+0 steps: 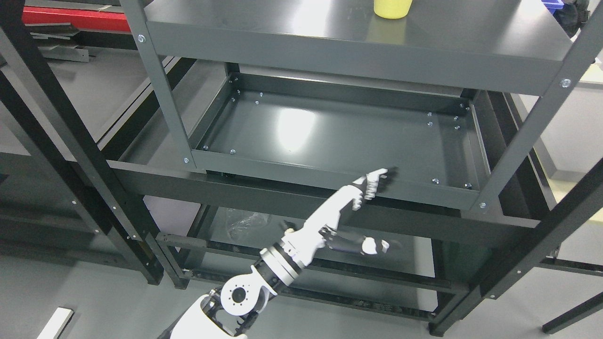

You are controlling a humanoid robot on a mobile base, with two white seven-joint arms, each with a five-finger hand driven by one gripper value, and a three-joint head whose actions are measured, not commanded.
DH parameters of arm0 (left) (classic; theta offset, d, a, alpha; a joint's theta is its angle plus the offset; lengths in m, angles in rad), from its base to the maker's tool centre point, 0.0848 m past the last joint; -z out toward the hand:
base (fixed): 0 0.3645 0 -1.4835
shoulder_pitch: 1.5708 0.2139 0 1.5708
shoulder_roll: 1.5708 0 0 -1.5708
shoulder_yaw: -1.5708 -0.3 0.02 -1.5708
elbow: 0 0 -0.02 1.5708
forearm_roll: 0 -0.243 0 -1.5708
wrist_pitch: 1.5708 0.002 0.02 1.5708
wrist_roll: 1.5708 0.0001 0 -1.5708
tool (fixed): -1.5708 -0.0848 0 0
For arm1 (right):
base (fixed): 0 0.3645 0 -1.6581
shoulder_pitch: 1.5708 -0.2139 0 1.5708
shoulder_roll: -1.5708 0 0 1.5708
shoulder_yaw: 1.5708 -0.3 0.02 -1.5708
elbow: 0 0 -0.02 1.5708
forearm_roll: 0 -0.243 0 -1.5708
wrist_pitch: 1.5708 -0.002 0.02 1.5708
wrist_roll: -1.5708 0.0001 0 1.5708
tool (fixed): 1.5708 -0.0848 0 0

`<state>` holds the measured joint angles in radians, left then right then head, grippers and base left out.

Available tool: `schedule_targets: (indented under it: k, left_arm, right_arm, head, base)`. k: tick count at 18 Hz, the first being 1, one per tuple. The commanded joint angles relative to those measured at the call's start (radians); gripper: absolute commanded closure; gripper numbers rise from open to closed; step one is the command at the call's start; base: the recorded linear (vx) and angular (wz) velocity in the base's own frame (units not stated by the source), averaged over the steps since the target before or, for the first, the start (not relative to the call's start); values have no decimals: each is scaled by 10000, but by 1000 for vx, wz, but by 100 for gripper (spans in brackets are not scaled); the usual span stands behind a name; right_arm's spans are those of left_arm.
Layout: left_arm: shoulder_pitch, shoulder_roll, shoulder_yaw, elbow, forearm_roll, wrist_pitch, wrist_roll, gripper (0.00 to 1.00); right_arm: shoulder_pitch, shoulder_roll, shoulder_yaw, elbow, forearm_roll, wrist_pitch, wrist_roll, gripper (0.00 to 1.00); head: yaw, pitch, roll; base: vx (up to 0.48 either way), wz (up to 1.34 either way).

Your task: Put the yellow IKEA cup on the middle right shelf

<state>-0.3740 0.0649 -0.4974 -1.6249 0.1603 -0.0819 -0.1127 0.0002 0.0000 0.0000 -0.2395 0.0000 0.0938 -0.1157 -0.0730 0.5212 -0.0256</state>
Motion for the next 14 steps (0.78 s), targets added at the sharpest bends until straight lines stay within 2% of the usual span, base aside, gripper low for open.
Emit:
schedule_targets:
  k: [1, 6, 8, 9, 14]
  left_arm:
    - [687, -475, 2950, 955, -805, 144, 3006, 1]
    - [964, -475, 2980, 955, -866, 313, 2648, 2]
    - [1131, 9, 3025, 955, -851, 237, 1928, 2]
    - [1193, -5, 3072, 909, -836, 206, 1849, 2]
    - [1606, -20, 4159, 756, -713, -160, 1848, 2]
  right_arm:
    - [136, -175, 169, 2, -245, -2, -9, 1]
    - [136, -175, 169, 2, -245, -2, -9, 1]
    - [136, -175, 169, 2, -245, -2, -9, 1]
    - [136, -175, 169, 2, -245, -2, -9, 1]
    - [136, -175, 169, 2, -245, -2, -9, 1]
  head:
    - [0, 0, 0]
    - [0, 0, 0]
    - [0, 0, 0]
    - [0, 0, 0]
    - [0, 0, 0]
  base:
    - [-94, -48]
    - [-65, -32]
    - [-19, -9]
    - [-10, 1]
    - [0, 0]
